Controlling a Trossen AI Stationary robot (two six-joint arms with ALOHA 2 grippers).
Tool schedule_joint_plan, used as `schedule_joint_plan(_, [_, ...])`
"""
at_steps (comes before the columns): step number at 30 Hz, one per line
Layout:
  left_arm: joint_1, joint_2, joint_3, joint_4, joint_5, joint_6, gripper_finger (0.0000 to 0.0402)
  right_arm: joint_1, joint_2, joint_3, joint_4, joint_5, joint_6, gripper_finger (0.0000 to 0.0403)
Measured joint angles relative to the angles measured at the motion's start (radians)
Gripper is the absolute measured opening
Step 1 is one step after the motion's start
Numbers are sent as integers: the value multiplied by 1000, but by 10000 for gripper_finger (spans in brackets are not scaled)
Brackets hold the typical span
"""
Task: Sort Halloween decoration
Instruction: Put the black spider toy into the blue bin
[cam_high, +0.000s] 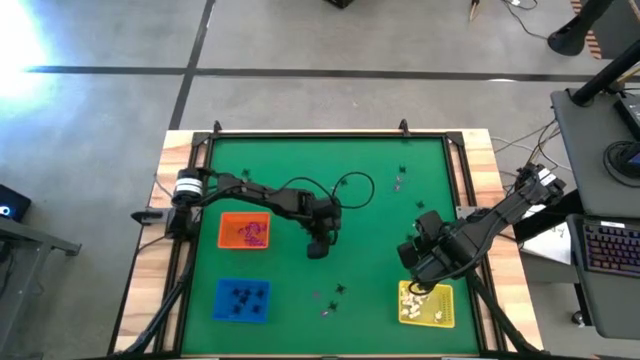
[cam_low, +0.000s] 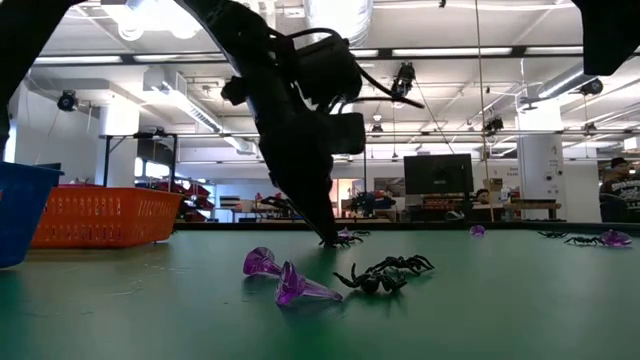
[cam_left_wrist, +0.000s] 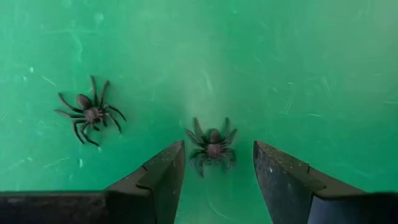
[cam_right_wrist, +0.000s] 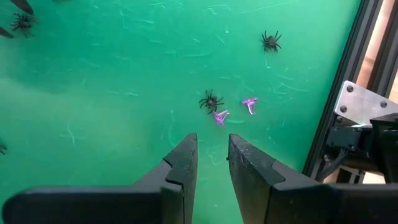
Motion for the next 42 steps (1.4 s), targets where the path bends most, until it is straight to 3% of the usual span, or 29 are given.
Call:
schedule_joint_plan(6, [-2,24,0,16,-31,-11,162,0,0,0,0,0,-13,82])
schedule_joint_plan(22, [0,46,-2,19,-55,3,7,0,0,-6,0,11,-40,82])
schedule_joint_plan(33, [-4,-9,-7,-3,-45,19,0,0,0,-7,0,28,-62,82])
schedule_joint_plan(42, [-25,-172,-9,-226,-40,18,1,0,0,-8,0,105,-66,82])
